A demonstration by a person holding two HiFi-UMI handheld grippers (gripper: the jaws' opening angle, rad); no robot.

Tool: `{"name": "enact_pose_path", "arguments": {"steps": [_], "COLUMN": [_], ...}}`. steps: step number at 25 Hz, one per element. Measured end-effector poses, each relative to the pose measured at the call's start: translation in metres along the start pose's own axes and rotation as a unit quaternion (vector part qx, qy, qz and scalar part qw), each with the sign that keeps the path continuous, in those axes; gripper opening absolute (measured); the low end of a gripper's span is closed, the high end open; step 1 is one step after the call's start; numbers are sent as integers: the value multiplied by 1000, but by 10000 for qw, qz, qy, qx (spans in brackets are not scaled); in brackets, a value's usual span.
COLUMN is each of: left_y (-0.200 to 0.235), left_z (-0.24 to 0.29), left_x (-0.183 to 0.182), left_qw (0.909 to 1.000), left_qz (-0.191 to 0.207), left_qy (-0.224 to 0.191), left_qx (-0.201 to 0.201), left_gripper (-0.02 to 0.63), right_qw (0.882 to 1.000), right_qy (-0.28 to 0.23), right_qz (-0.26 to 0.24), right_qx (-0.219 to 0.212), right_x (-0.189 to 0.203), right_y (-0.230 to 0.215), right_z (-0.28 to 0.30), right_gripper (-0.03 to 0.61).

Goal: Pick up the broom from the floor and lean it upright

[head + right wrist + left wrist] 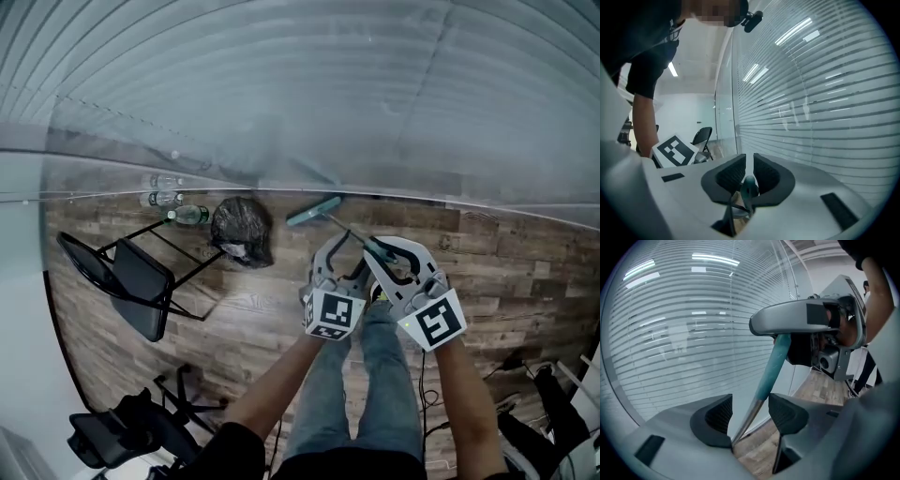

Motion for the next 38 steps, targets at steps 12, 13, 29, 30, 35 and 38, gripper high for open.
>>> {"name": "enact_pose_path", "arguments": {"steps": [12, 13, 29, 30, 35, 38], "left_y": [51, 53, 28, 26, -11, -35], "left_z": [-9, -8, 12, 14, 9, 7], "left_x": [-3, -6, -17, -13, 40, 58], "left_qw": [9981, 9978, 9990, 9988, 9980, 9965], "left_qz": [-518, -548, -256, -327, -57, 196], "left_qy": [134, 142, 306, 330, 536, 705], "left_qx": [-288, -332, -195, -184, 342, 395], "left_gripper": [193, 193, 189, 186, 186, 204], "right_qw": [9986, 9984, 9965, 9955, 9691, 9550], "right_qy": [107, 152, -418, -495, -1321, -1662], "right_qz": [365, 383, 689, 770, 1861, 2209], "right_qx": [381, 387, 228, 247, 936, 1072], "right_x": [-2, 1, -33, -21, 33, 28], "right_y": [-16, -20, -21, -25, -59, -58], "right_z": [36, 36, 29, 25, -10, -16], "right_gripper": [130, 130, 17, 17, 17, 17]}}
Point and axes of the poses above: the fingertips, and each gripper's own axes: z forward along the fingers, y to its left, x out of its underside, the point moved 6 cm from there along -z, backward along the fingers, and after that the axes turned 10 degrees about z, right-handed, at the moved point
